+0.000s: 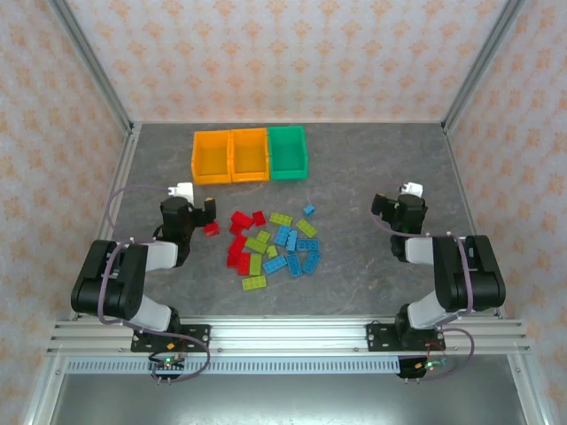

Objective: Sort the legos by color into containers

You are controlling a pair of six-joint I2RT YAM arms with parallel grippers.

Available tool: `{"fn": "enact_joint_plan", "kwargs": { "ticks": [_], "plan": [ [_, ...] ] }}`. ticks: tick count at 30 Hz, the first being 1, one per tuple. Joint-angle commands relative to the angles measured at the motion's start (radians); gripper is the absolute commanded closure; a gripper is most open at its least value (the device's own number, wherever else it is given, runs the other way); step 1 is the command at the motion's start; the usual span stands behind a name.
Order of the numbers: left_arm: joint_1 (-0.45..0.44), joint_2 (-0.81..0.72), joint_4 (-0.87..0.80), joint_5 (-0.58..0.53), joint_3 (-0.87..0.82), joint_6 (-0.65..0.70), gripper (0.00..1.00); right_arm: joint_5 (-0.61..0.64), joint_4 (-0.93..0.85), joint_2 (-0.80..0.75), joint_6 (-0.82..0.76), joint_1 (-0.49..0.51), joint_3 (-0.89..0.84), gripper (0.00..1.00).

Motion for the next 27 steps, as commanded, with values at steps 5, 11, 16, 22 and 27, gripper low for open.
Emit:
{"fn": "enact_joint_plan", "kwargs": {
  "ticks": [5, 11, 16, 22, 27],
  "plan": [
    [0.010, 0.015, 0.048, -0.040, 0.028, 0.017, 0.00, 0.025, 0.048, 0.002, -0.017, 0.010, 0.015, 0.01],
    [0.012, 0.015, 0.048, -0.040, 0.028, 0.018, 0.00, 0.022, 0.040, 0.005, -0.016, 0.007, 0.021, 0.01],
    [0.011, 0.015, 0.048, -0.039, 0.028, 0.016, 0.00, 0.016, 0.030, -0.004, -0.015, 0.008, 0.019, 0.01],
    [0.010, 0.015, 0.048, -0.040, 0.029, 0.017, 0.00, 0.013, -0.052, -0.038, -0.017, 0.007, 0.054, 0.01],
    [0.006, -0.007, -0.019, -0.050, 0.060, 0.021, 0.00, 0.017, -0.734, -0.219, 0.218, 0.011, 0.357, 0.01]
  ]
}}
